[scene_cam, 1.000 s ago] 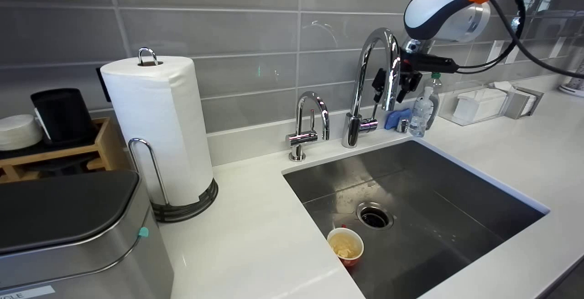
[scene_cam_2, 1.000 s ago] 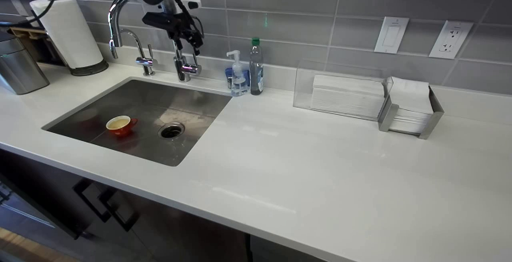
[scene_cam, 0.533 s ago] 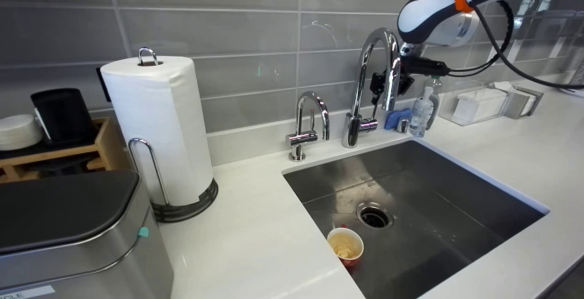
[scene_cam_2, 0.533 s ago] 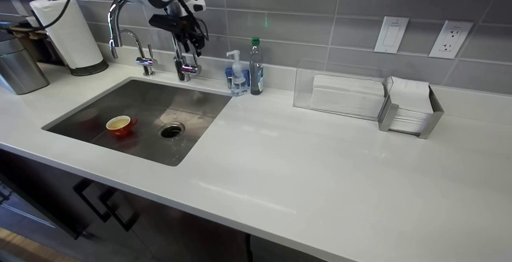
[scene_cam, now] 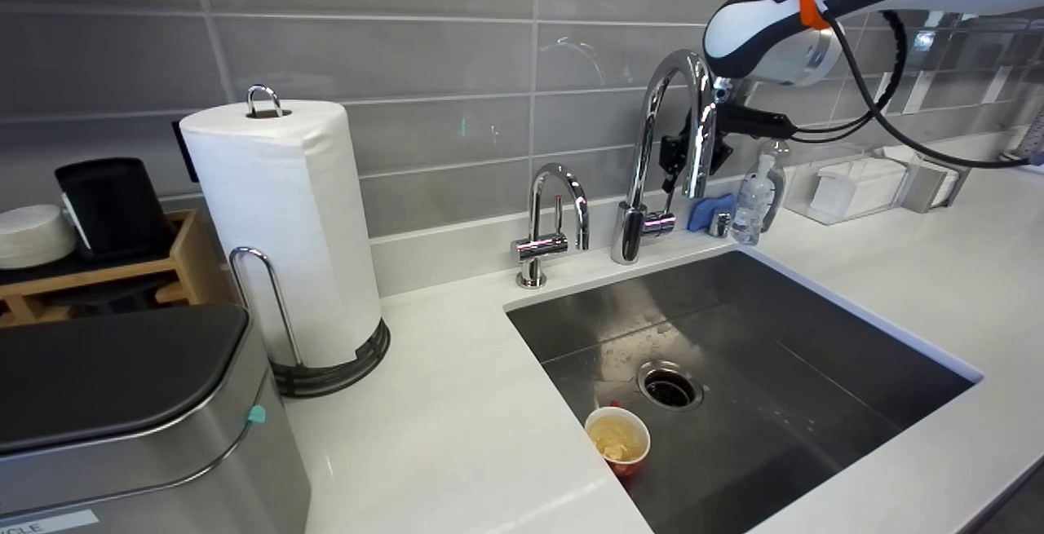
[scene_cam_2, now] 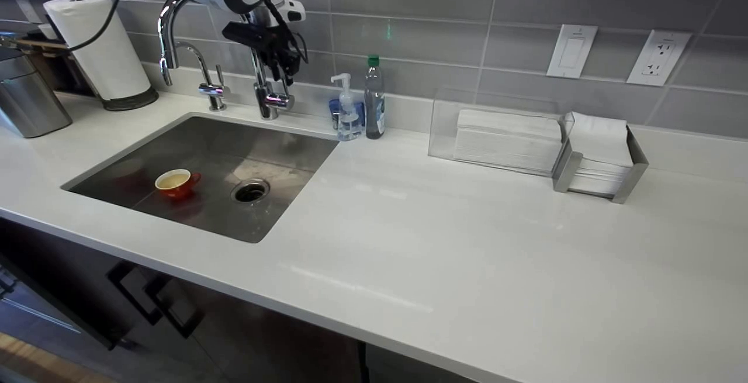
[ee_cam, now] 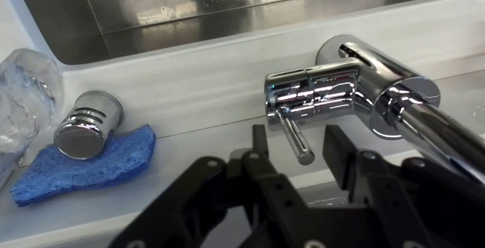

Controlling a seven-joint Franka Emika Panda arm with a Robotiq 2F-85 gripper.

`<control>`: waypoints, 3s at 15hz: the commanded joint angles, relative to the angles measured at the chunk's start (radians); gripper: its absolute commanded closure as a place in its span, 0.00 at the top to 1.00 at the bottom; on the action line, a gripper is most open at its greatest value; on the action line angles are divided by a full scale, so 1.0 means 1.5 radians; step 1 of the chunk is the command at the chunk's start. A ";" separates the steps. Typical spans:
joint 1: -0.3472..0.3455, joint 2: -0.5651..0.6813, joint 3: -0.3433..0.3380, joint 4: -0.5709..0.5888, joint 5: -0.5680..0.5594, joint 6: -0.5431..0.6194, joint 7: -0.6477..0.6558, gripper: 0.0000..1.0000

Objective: Open the tap and let it run for a bit and then close it using the tap faucet

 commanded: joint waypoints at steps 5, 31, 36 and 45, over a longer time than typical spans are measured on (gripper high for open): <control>-0.023 0.046 0.013 0.074 0.022 -0.040 0.007 0.02; -0.070 0.102 0.042 0.151 0.072 -0.105 -0.016 0.03; -0.070 0.106 0.042 0.160 0.072 -0.113 -0.016 0.03; -0.062 0.095 0.047 0.152 0.072 -0.113 -0.019 0.03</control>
